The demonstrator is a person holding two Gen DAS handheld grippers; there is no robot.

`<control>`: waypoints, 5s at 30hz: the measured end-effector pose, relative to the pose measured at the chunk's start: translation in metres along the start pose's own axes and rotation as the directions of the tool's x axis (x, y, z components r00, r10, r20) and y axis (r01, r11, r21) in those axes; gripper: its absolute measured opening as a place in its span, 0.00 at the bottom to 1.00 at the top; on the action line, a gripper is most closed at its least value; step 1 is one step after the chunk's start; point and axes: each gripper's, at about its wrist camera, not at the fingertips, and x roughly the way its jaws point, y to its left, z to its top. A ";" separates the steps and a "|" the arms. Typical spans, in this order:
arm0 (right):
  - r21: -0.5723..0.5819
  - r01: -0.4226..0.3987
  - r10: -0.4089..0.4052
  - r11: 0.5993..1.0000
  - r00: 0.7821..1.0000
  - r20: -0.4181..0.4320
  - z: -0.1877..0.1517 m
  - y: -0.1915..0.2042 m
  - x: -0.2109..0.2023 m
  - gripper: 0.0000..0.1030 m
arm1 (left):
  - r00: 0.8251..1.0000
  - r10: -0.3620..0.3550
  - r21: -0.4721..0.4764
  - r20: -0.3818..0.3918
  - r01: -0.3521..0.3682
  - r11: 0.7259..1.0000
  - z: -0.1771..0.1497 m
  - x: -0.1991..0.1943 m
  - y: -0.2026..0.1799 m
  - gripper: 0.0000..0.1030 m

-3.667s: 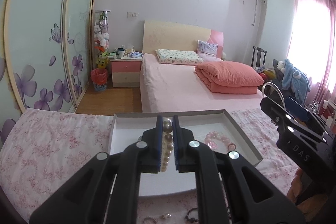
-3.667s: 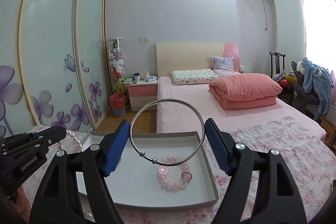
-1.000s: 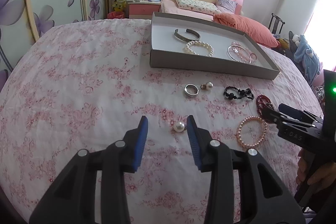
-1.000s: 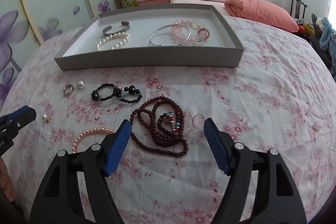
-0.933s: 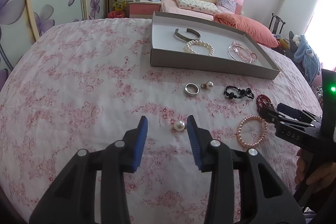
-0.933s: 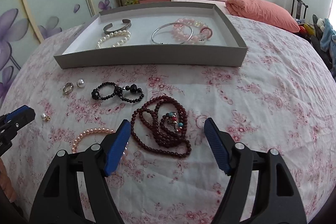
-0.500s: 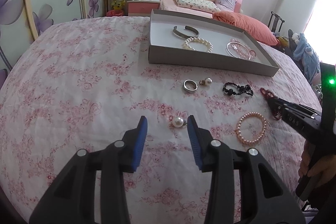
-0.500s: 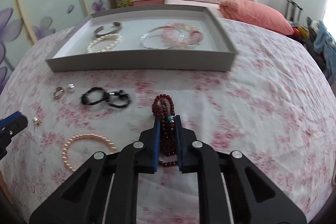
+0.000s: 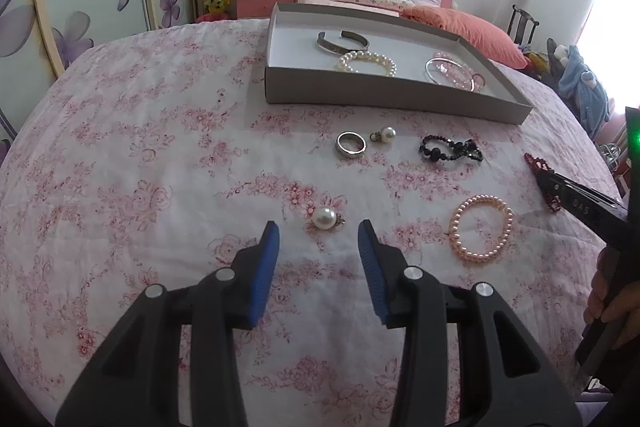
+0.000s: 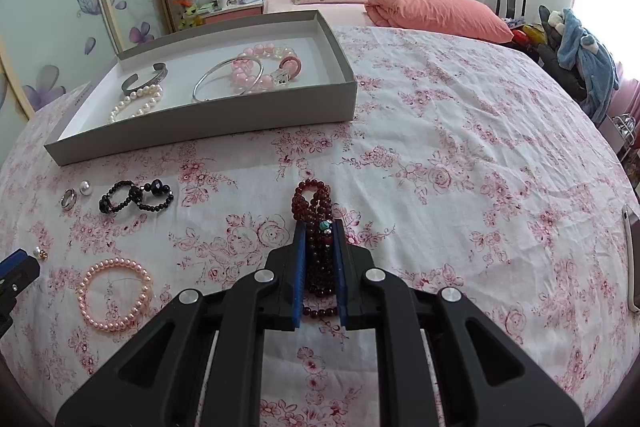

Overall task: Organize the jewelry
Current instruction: 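Grasp the dark red bead bracelet with the right gripper while the left gripper grasps the pearl earring, then lift the red bead bracelet and pearl earring and carry both toward the gray tray, then lower the red bead bracelet and pearl earring into the tray, opening both grippers, then withdraw both grippers from the tray toward the pink pearl bracelet and silver ring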

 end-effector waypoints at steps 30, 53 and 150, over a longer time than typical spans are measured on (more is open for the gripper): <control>-0.009 0.006 -0.006 1.000 1.000 0.001 -0.002 0.000 -0.001 0.13 | 0.999 0.051 -0.010 -0.010 -0.051 0.999 0.010 0.010 -0.009 0.16; 0.003 -0.106 0.105 0.994 0.990 0.095 0.003 0.005 -0.028 0.11 | 0.993 0.005 -0.056 0.121 0.002 0.998 0.025 -0.024 -0.001 0.16; -0.013 -0.158 0.157 0.987 0.960 0.231 0.047 0.020 -0.039 0.44 | 0.960 0.080 -0.059 0.268 -0.067 0.996 0.094 -0.024 0.018 0.41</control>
